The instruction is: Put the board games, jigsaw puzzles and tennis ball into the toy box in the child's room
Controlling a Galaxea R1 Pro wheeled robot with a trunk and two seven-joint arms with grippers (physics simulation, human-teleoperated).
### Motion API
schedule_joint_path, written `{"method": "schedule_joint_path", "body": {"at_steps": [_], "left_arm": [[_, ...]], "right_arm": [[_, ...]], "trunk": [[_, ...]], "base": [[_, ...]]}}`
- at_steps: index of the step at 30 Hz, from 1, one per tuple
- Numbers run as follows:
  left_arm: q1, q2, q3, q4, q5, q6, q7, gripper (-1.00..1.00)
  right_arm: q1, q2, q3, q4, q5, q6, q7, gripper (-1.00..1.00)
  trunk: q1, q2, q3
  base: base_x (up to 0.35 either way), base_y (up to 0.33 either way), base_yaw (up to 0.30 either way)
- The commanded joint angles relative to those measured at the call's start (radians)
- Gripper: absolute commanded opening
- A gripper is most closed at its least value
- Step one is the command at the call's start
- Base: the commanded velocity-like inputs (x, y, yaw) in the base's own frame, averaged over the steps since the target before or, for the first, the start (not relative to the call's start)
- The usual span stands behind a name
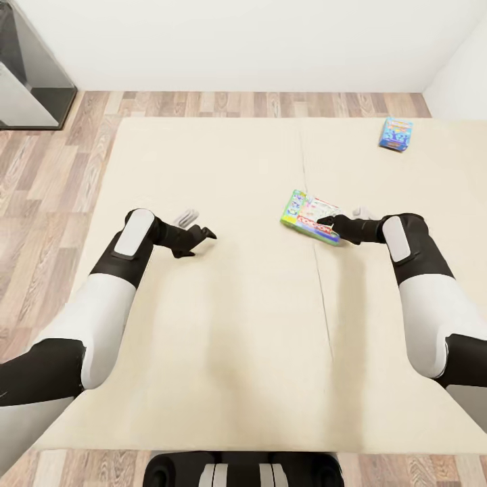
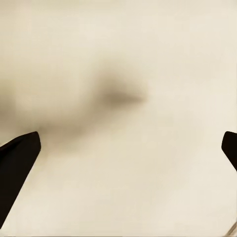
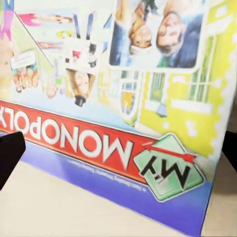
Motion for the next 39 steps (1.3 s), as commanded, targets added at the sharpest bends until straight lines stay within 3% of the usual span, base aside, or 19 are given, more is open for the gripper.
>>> {"method": "schedule_joint_path", "body": {"at_steps": [1,14,39], "left_arm": [[0.000,0.000,-0.002,0.000,-0.009,0.004,0.010,1.00],[0.001,-0.001,-0.002,0.000,-0.009,0.004,0.010,1.00],[0.002,-0.001,-0.002,0.000,-0.009,0.004,0.010,1.00]], "right_arm": [[0.000,0.001,-0.003,0.014,-0.005,0.007,0.006,1.00],[0.004,-0.002,-0.004,0.000,-0.005,0.007,0.006,1.00],[0.007,-0.004,-0.008,-0.017,-0.005,0.005,0.005,1.00]], "trunk": [[0.006,0.000,-0.001],[0.006,0.000,-0.001],[0.006,0.000,-0.001]], "base": [[0.000,0.265,0.000],[0.000,0.190,0.000],[0.000,0.018,0.000]]}}
